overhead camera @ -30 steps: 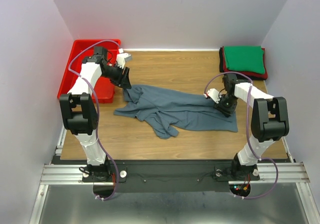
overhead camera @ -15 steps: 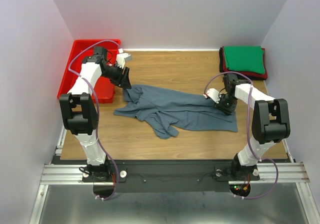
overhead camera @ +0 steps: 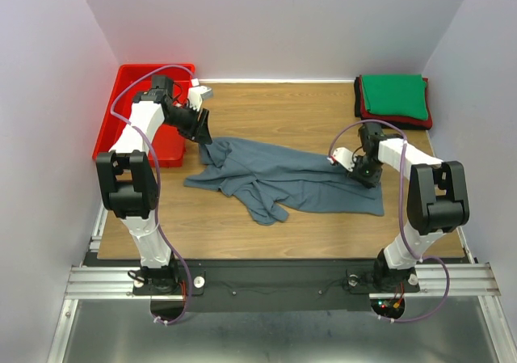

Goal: Fold and stack the t-shirts
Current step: Flatten the tshirt out

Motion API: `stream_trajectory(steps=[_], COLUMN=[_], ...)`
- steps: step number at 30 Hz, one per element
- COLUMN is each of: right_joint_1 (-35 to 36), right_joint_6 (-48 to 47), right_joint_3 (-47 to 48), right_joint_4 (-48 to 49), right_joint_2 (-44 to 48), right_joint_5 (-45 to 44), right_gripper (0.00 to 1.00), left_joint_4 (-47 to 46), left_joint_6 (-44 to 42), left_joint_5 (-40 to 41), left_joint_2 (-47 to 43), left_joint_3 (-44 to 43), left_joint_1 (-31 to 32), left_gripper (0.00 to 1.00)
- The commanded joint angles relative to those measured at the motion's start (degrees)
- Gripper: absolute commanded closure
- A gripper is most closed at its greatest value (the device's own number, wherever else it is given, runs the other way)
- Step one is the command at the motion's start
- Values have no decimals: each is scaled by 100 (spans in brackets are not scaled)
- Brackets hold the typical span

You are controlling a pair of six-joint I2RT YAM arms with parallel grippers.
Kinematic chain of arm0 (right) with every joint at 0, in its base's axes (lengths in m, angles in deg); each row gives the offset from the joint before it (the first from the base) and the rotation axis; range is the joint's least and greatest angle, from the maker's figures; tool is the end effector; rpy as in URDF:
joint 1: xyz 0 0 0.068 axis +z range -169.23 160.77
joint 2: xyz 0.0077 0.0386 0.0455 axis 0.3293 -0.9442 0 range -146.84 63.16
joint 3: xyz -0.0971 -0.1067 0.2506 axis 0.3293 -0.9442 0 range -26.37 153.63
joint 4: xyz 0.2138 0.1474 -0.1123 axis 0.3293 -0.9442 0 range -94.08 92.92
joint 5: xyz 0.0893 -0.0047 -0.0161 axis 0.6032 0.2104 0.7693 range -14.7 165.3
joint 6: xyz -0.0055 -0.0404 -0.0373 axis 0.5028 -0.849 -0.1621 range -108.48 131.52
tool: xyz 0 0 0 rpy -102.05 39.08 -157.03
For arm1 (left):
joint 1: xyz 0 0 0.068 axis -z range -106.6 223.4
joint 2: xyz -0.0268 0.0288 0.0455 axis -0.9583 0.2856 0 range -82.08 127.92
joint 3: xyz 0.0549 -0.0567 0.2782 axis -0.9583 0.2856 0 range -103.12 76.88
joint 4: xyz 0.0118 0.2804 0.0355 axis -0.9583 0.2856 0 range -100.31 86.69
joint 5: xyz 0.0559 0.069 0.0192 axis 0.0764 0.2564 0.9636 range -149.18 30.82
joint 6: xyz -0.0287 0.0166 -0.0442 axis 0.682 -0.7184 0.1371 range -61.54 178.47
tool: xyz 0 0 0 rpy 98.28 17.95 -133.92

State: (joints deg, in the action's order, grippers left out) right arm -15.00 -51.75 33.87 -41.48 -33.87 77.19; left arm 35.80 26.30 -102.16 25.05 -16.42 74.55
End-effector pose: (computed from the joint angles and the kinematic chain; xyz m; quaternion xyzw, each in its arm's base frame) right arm 0.3208 0.0251 0.1697 -0.5549 0.8282 -0.0236 0.0749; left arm 0.4272 -0.0341 0.2883 0.3485 0.8338 -0.2764 0.3271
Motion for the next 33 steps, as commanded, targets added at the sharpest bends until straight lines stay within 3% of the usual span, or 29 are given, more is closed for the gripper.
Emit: stream_trajectory(steps=[1,5,10,16,20,33], right_joint_1=[52,43,52,52,52,52], right_joint_6=[-72,-116,-107,-90,-28,192], right_joint_3=[329,496,690,690,707,1094], right_joint_4=[81,-42,-279,-481,-587,-815], right_joint_2=[290,396,422,308,168,-316], right_joint_5=[-92,-101,-75,-75,48,312], right_gripper=[80,91,97,83,84,74], left_joint_4=[135,153,250,294,276,267], left_joint_6=[-88,-150,-317,-493,-475,-431], left_joint_5=[0,9,123,202,176,141], left_joint_2=[-219,-245,-324,-430,-447,-351], left_joint_3=[48,83,136,329,356,312], left_joint_1=[26,26,26,26,26,26], left_gripper=[49,49,49,49,49,49])
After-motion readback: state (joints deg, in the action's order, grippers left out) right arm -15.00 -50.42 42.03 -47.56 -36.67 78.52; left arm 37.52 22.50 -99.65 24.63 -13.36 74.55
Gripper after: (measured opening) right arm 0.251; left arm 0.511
